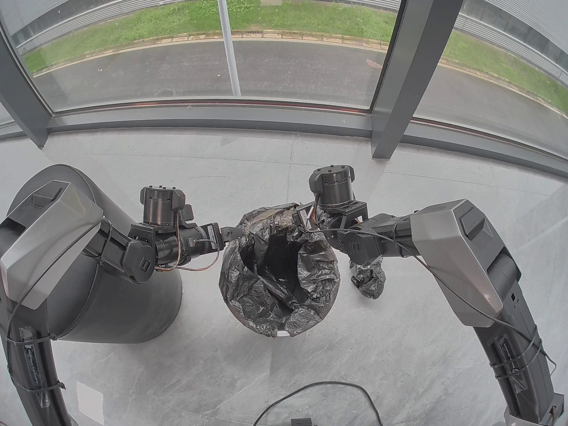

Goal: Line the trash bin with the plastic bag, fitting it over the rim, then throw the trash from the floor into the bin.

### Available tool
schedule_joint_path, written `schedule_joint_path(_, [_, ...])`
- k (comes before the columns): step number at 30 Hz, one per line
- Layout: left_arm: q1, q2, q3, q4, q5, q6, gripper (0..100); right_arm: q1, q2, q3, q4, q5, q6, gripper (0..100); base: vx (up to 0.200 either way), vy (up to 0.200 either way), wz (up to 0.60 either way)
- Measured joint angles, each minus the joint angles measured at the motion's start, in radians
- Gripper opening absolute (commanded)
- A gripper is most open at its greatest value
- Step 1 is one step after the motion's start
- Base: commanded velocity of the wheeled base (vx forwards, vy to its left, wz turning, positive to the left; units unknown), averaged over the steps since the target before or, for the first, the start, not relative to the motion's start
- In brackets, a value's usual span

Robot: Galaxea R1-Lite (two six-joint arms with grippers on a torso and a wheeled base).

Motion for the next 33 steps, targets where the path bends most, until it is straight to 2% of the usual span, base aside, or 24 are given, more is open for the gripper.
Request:
schedule_joint_path(12, [0.014,-0.031,0.018,-0.001,0.001,-0.009,100,-0.012,-0.029,0.0,0.012,-0.001,0.034,100,0.0,0.0,0.0])
schedule_joint_path(18, [0.019,-0.077,0.05,-0.002,0.003,-0.014,100,-0.007,-0.077,0.0,0.113,-0.001,0.083,100,0.0,0.0,0.0])
schedule_joint_path(25, [0.02,-0.14,0.105,-0.007,0.001,-0.015,100,-0.024,-0.122,0.0,0.362,0.038,0.226,100,0.0,0.0,0.0])
schedule_joint_path(33, [0.01,-0.182,0.196,-0.115,-0.002,-0.039,100,-0.061,-0.13,0.0,0.437,0.149,0.434,100,0.0,0.0,0.0])
